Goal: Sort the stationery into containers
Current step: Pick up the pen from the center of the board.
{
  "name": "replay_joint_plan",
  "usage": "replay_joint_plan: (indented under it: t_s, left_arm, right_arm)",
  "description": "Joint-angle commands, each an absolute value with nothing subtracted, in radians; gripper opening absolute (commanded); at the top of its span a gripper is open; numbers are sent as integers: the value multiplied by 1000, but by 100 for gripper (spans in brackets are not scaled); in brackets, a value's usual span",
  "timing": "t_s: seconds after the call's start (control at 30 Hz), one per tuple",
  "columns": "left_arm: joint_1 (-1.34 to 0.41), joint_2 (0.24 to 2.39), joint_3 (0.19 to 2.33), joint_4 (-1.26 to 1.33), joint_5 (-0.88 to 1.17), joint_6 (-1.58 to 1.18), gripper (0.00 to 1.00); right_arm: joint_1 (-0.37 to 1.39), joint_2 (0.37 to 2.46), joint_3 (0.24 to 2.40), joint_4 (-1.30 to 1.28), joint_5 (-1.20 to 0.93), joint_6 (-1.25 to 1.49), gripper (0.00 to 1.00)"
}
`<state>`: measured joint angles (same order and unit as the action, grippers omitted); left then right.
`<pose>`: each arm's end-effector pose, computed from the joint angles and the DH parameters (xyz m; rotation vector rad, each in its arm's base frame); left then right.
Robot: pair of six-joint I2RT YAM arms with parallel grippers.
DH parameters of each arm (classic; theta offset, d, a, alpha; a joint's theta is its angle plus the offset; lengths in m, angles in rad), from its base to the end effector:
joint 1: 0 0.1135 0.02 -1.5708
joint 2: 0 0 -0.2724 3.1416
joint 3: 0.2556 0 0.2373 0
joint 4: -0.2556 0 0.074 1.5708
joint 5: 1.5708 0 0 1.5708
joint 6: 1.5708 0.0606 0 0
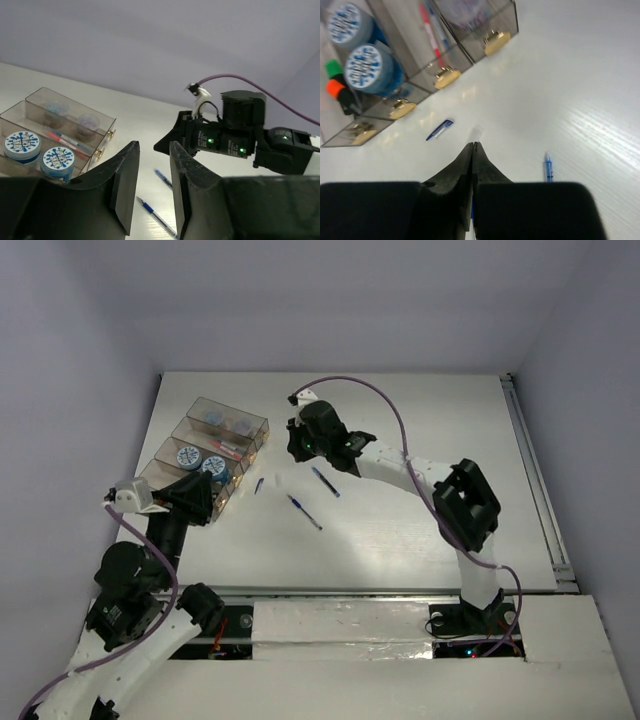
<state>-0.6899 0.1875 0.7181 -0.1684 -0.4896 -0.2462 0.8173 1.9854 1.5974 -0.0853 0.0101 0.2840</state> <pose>0.0484 -0.0030 0.3774 -0.1586 1.2593 -0.5138 0.3321 0.3531 0.2701 -0.5504 2.0396 0.6667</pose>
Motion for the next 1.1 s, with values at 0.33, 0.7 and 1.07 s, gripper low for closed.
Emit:
replay_joint_plan:
  t_s: [0.33, 0.7, 1.07]
  left_arm:
    - [-611, 301, 729, -129, -399, -253, 24]
    - [-611, 301, 726, -124, -396, -250, 24]
    - [-611, 305, 726, -121, -390, -250, 24]
  right_arm:
    - [815, 2266, 1910, -393, -41, 279, 51]
    - [815, 2235, 1913, -440, 85, 207, 33]
    - [815, 2134, 1789, -480, 136, 187, 41]
